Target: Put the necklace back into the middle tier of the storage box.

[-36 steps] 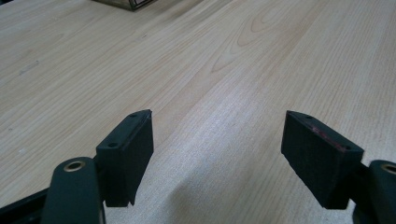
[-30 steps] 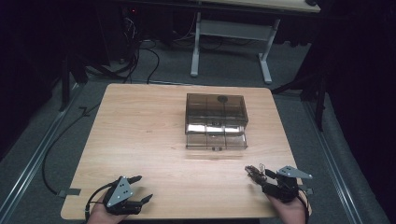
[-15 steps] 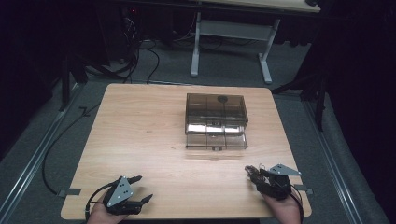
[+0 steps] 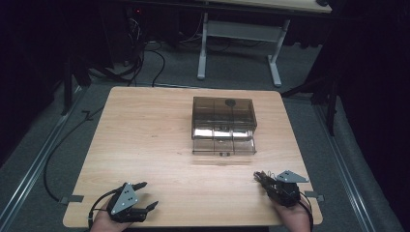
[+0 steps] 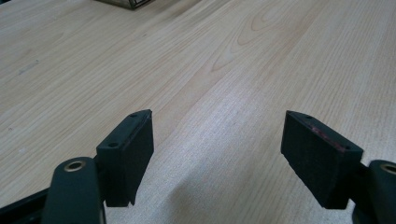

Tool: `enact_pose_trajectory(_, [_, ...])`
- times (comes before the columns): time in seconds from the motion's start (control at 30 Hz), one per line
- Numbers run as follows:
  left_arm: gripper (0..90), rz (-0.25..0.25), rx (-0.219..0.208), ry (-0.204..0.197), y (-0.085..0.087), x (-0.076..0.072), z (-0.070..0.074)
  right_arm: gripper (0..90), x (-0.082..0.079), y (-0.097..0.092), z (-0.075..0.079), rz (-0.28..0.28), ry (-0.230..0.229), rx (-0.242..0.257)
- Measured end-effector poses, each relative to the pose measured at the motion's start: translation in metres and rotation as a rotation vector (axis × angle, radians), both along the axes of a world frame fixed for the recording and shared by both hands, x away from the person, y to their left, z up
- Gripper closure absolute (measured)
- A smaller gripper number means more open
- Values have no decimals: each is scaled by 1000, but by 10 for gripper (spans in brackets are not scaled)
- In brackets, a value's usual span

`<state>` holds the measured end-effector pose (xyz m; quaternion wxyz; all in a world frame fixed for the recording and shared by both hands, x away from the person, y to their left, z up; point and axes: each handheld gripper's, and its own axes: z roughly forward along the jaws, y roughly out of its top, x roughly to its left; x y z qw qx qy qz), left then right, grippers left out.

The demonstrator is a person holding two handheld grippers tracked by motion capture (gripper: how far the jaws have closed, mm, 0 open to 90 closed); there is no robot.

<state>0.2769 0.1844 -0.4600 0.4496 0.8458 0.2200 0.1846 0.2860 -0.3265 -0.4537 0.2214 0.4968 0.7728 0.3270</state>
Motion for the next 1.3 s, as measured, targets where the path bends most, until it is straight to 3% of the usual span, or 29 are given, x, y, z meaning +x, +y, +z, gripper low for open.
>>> enact_pose_trajectory(0.1, [260, -1, -1, -1, 0, 0, 0, 717, 0, 0, 0, -4, -2, -3])
enact_pose_trajectory(0.2, [260, -1, 0, -2, 0, 0, 0, 722, -3, -4, 4, -18, -23, 37])
enact_pose_trajectory(0.47, [260, -1, 1, 0, 0, 0, 0, 722, -8, -6, 14, -28, -71, 72])
enact_pose_trajectory(0.73, [260, 0, 1, -1, 0, 0, 0, 722, -14, 11, 27, 26, -134, 95])
enact_pose_trajectory(1.0, [260, -2, 0, -2, 0, 0, 0, 721, -16, 36, 30, 109, -127, 117])
enact_pose_trajectory(1.3, [260, -4, 0, -2, 0, 0, 0, 721, -20, 47, 29, 145, -113, 118])
